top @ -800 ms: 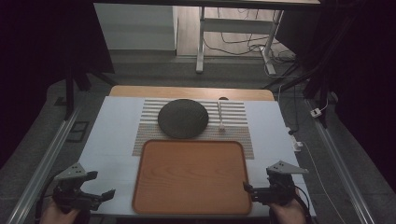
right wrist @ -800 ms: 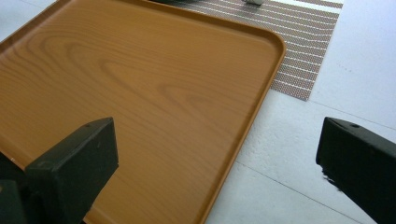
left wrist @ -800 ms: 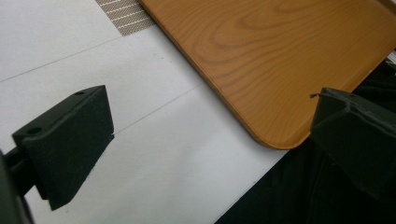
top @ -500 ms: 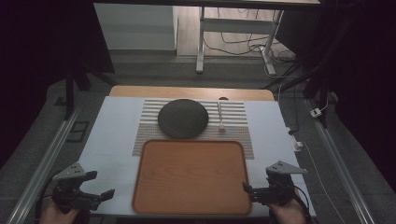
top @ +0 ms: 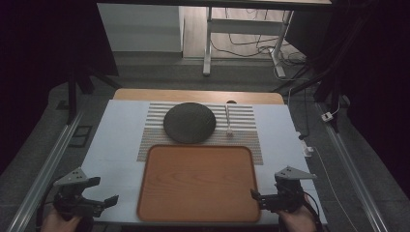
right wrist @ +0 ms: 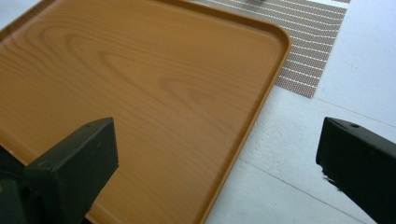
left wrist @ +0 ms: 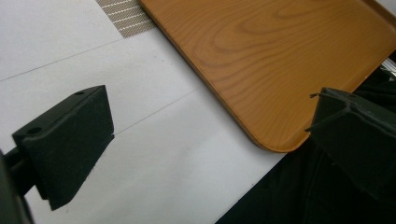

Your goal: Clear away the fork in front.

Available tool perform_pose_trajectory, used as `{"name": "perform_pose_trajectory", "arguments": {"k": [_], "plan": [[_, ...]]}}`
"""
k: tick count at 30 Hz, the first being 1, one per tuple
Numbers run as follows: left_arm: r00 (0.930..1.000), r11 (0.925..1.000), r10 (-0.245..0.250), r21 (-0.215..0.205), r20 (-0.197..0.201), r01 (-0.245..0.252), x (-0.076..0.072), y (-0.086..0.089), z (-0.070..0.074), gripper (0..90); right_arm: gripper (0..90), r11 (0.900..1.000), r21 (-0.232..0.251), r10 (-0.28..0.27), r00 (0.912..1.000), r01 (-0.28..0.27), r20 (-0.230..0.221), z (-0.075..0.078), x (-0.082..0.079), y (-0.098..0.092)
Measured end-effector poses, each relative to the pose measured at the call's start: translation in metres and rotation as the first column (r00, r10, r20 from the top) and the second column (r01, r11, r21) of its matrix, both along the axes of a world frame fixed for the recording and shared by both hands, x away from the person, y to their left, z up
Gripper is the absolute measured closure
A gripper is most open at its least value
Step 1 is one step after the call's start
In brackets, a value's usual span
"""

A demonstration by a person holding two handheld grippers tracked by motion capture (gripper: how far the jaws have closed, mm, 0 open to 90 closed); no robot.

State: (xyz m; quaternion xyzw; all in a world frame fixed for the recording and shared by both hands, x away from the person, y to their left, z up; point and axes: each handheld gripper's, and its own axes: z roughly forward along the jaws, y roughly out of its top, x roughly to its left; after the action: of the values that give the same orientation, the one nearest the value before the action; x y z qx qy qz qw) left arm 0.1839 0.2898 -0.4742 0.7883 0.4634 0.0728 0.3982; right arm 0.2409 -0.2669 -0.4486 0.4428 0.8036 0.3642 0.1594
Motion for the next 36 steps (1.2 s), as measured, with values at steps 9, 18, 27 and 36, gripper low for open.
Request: {"name": "perform_pose_trajectory", "arguments": {"k": [9,18,27,36], "plan": [[1.0000,1.0000,-0.001,0.000,-0.002,0.001,0.000,0.000,0.000,0.0,0.0,0.997,-0.068,0.031,0.9995,-0.031,0.003,0.000,-0.001,0.007],[1.0000,1.0000,0.001,-0.001,-0.003,-0.001,0.000,0.000,0.000,0.0,0.0,0.993,-0.086,0.079,0.9969,-0.079,-0.003,-0.001,-0.001,0.019],[1.0000,1.0000,0.004,-0.004,-0.006,-0.004,0.001,0.001,0.000,0.0,0.0,0.979,-0.112,0.174,0.9847,-0.172,0.008,-0.005,0.003,0.039],[0.9999,1.0000,0.005,-0.006,-0.010,-0.005,0.001,0.001,-0.001,0.0,0.0,0.958,-0.140,0.253,0.9675,-0.249,0.006,-0.010,0.016,0.057]]}}
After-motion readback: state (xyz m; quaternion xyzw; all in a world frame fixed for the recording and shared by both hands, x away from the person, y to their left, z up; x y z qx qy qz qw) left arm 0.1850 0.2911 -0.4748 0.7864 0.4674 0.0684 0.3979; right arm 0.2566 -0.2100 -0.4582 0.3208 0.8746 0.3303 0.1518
